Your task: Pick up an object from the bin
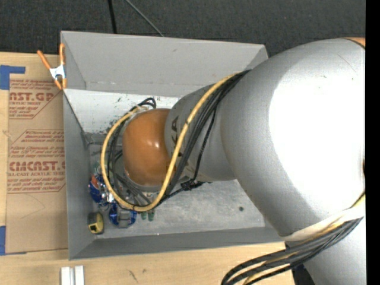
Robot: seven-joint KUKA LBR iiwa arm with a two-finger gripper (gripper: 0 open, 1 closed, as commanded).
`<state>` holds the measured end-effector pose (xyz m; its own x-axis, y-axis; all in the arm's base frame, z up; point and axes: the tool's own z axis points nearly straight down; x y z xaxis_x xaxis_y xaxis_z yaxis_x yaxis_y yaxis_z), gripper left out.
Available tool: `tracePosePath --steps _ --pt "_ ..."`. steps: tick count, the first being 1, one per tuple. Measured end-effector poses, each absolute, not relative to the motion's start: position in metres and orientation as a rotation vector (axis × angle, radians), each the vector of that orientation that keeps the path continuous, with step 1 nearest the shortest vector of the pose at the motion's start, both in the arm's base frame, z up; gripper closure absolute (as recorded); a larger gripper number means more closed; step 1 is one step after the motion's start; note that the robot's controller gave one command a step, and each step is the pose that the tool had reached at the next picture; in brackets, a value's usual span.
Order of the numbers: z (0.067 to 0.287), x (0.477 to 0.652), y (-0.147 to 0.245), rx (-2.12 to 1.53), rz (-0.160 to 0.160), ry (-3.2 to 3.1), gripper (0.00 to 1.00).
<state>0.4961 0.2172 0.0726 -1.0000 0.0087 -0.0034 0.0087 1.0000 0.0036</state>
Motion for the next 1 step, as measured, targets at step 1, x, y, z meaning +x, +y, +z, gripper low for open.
tracePosePath --steps 1 --pt "0.2521 0.4944 0.2086 -0.010 0.007 3.133 1.00"
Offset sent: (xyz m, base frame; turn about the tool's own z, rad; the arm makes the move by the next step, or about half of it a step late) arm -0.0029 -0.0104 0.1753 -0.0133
